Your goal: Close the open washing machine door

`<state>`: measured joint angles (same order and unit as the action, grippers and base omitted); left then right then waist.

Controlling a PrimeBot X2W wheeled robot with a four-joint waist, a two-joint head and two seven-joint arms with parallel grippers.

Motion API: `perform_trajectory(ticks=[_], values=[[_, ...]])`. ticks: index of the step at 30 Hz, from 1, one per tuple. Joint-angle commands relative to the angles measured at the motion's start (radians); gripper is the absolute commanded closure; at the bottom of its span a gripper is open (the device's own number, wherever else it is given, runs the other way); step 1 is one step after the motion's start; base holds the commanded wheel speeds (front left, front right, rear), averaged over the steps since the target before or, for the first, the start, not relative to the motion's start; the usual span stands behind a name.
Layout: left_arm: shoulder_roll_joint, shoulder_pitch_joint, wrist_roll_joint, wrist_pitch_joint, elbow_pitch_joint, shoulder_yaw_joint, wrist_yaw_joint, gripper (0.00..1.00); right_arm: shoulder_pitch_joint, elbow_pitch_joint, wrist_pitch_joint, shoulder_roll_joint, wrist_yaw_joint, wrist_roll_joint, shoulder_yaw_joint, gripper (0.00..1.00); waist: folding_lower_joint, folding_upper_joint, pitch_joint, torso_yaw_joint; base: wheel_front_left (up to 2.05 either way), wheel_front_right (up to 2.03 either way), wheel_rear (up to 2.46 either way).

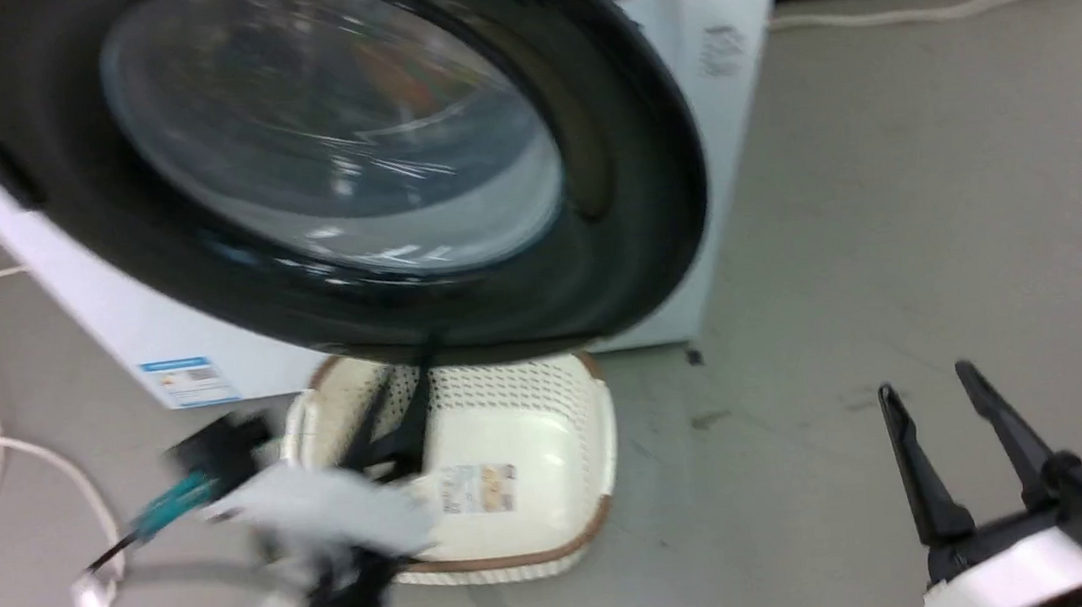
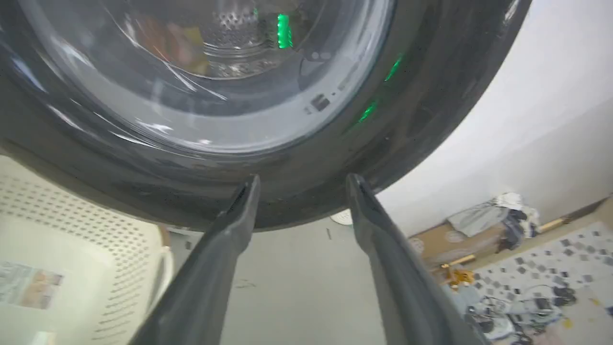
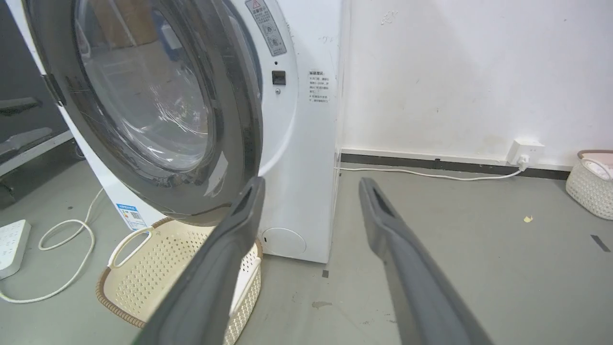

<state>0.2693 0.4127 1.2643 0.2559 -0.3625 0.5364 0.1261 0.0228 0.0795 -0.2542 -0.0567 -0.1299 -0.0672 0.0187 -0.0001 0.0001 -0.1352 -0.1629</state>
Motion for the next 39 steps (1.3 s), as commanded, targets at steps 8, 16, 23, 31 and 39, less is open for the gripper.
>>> perform_trajectory(ticks=[8, 16, 23, 31, 39], values=[[-0.041, -0.301, -0.713, 0.006, 0.246, -0.348, -0.11, 0.0, -0.071, -0.021, 0.007, -0.018, -0.001, 0.002, -0.025, 0.0, 0.0001, -0.0001, 0.107, 0.152, 0.0, 0.0, 0.0], [-0.122, -0.471, -0.988, 0.006, 0.379, -0.463, -0.125, 0.0, -0.085, -0.033, 0.015, -0.008, -0.001, 0.009, -0.009, 0.0, 0.0001, -0.0001, 0.134, 0.191, 0.0, 0.0, 0.0], [-0.147, -0.515, -1.16, 0.006, 0.403, -0.476, -0.139, 0.0, -0.101, -0.027, 0.037, -0.003, -0.001, 0.014, -0.028, 0.0, 0.0001, -0.0001, 0.13, 0.223, 0.0, 0.0, 0.0], [-0.167, -0.485, -1.237, 0.006, 0.417, -0.432, -0.153, 0.0, -0.035, -0.045, 0.069, -0.038, -0.001, -0.009, -0.086, 1.0, 0.0001, -0.0001, 0.038, 0.251, 0.0, 0.0, 0.0], [-0.191, -0.391, -1.25, 0.006, 0.428, -0.391, -0.163, 0.0, 0.248, -0.013, 0.15, -0.229, -0.001, -0.089, -0.242, 1.0, 0.0001, -0.0001, -0.111, 0.302, 0.0, 0.0, 0.0]])
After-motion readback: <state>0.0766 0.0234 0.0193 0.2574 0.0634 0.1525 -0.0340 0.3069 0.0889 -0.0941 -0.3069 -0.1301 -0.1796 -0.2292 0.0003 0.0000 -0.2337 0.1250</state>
